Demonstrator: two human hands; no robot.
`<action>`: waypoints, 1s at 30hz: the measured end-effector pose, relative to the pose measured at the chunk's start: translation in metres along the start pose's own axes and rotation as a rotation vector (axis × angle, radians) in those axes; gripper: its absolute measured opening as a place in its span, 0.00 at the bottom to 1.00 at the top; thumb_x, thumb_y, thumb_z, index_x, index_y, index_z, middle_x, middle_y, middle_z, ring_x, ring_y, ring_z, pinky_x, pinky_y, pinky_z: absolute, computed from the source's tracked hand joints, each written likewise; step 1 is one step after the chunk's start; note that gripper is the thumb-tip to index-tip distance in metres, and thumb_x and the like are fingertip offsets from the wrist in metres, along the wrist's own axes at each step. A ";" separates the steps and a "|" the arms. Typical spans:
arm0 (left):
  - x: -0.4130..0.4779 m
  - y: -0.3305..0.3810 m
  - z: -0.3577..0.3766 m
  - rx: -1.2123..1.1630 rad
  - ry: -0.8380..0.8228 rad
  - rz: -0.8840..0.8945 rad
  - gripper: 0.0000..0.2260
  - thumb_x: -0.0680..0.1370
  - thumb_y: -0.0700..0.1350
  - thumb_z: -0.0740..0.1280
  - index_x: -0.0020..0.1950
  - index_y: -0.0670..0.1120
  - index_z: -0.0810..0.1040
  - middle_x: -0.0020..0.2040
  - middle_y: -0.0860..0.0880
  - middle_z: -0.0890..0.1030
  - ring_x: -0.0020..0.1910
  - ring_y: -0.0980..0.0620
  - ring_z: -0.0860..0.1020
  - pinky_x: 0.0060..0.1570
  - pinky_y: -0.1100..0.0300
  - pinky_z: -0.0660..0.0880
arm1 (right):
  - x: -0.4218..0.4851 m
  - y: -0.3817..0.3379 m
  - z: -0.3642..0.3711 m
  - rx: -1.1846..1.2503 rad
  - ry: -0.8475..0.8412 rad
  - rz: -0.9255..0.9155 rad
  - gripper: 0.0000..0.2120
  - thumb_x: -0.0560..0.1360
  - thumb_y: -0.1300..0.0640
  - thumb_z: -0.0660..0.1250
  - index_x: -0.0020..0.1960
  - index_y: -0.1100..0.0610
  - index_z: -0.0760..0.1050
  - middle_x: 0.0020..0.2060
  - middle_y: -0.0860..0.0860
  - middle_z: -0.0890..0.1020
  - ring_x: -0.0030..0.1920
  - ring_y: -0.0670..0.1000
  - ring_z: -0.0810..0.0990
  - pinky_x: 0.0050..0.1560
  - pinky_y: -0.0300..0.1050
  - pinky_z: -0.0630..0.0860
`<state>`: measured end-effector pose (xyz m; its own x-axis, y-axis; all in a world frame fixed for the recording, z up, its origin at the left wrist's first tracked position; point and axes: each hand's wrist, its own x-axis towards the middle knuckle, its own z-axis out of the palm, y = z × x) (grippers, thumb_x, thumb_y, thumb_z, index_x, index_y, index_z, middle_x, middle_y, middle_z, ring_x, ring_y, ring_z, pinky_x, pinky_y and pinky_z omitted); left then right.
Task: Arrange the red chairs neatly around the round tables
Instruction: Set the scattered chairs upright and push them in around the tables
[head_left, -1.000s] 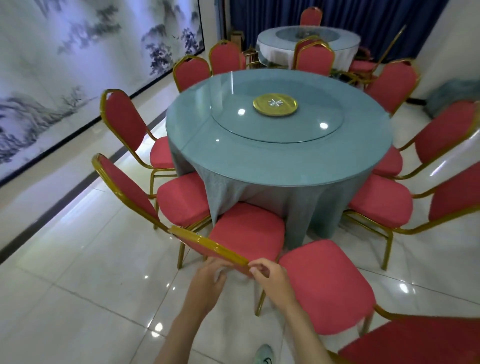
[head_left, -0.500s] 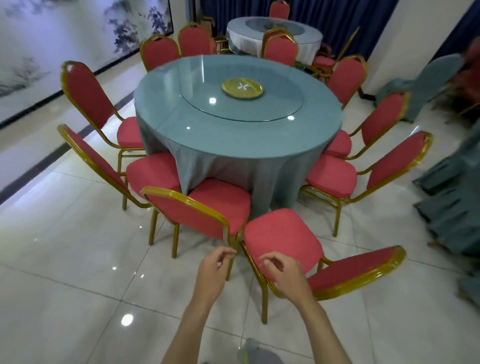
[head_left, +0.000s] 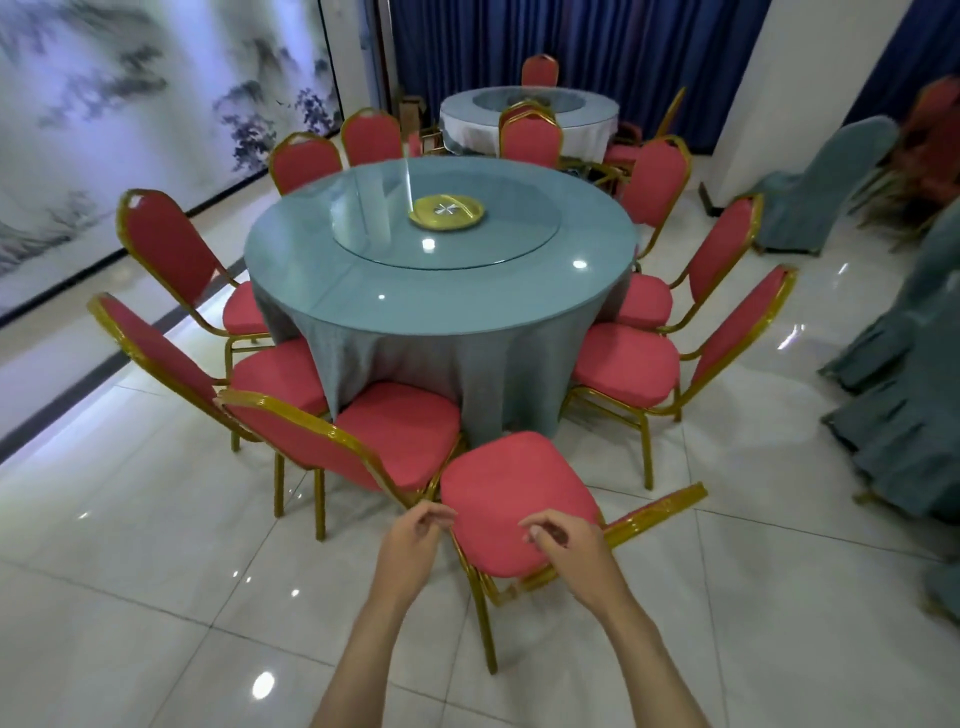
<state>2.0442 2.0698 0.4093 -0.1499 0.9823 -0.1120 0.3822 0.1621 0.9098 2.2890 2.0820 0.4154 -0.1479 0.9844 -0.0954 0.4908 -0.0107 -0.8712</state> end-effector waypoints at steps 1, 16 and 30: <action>-0.006 0.005 0.015 -0.005 0.007 0.000 0.13 0.80 0.33 0.65 0.49 0.50 0.84 0.46 0.53 0.85 0.46 0.62 0.81 0.47 0.67 0.74 | -0.004 0.007 -0.015 0.018 -0.007 -0.001 0.10 0.80 0.61 0.68 0.52 0.48 0.85 0.42 0.41 0.87 0.46 0.40 0.84 0.52 0.42 0.81; -0.040 0.025 0.140 0.165 -0.191 0.045 0.12 0.77 0.38 0.72 0.57 0.52 0.83 0.52 0.54 0.82 0.51 0.57 0.81 0.53 0.61 0.78 | -0.046 0.091 -0.103 0.189 0.077 0.112 0.10 0.81 0.58 0.68 0.52 0.44 0.83 0.47 0.38 0.86 0.52 0.38 0.83 0.55 0.38 0.79; 0.029 0.028 0.231 0.422 -0.324 0.090 0.17 0.73 0.46 0.73 0.61 0.55 0.80 0.53 0.57 0.79 0.52 0.56 0.76 0.55 0.56 0.75 | 0.018 0.138 -0.140 -0.014 -0.072 0.137 0.26 0.81 0.43 0.66 0.77 0.39 0.64 0.81 0.37 0.58 0.81 0.40 0.47 0.82 0.58 0.52</action>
<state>2.2615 2.1246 0.3394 0.1638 0.9618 -0.2192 0.7235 0.0339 0.6895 2.4744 2.1229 0.3613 -0.1396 0.9587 -0.2477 0.5228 -0.1411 -0.8407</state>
